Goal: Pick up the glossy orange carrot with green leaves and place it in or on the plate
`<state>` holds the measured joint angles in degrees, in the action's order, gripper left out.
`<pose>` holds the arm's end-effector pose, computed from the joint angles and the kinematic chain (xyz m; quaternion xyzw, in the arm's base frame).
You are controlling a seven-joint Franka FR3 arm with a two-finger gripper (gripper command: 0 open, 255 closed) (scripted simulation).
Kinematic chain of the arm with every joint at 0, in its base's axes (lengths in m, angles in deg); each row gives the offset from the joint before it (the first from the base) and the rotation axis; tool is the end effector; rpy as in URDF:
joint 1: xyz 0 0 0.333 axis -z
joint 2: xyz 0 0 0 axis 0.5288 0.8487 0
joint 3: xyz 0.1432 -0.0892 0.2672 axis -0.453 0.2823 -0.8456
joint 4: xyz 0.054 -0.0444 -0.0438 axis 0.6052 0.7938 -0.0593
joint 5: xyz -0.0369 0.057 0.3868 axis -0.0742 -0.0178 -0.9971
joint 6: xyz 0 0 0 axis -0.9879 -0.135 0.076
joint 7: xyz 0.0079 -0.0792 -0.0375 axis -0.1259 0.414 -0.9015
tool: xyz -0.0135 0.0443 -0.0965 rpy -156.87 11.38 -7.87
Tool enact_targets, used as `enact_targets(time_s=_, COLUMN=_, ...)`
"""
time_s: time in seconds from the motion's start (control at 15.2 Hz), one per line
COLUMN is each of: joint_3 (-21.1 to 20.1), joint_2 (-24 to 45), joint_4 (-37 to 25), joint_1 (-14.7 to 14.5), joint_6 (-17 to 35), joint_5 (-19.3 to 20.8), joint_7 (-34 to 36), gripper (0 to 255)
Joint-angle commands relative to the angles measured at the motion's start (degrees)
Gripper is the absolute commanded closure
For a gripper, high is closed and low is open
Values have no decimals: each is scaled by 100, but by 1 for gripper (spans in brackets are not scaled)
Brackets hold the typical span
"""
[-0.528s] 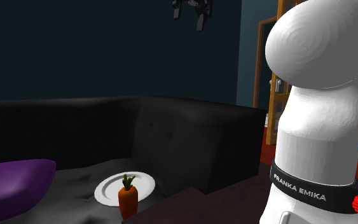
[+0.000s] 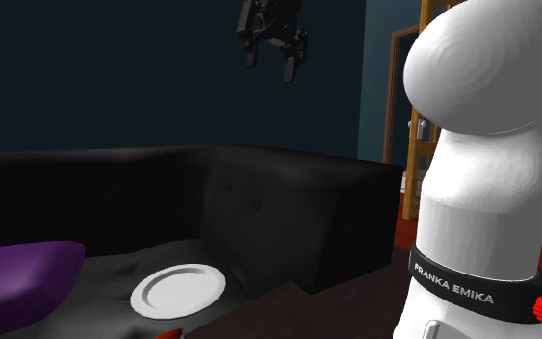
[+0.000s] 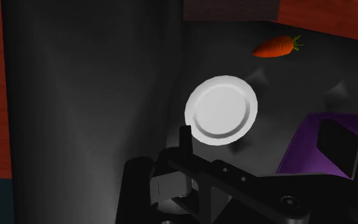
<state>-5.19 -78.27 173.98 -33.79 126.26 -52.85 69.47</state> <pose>0.3134 0.0152 0.5327 -0.9965 -0.0278 -0.0180 0.0763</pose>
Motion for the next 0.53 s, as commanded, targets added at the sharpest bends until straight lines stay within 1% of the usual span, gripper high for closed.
enact_targets(time_s=0.0, joint_3=-102, joint_2=-5, joint_4=374, joint_1=-54, joint_6=368, joint_5=-107, joint_7=65, gripper=0)
enact_targets(time_s=0.46, joint_3=-511, joint_2=399, joint_4=1351, joint_1=-355, joint_6=1738, joint_5=-584, joint_7=284, gripper=0)
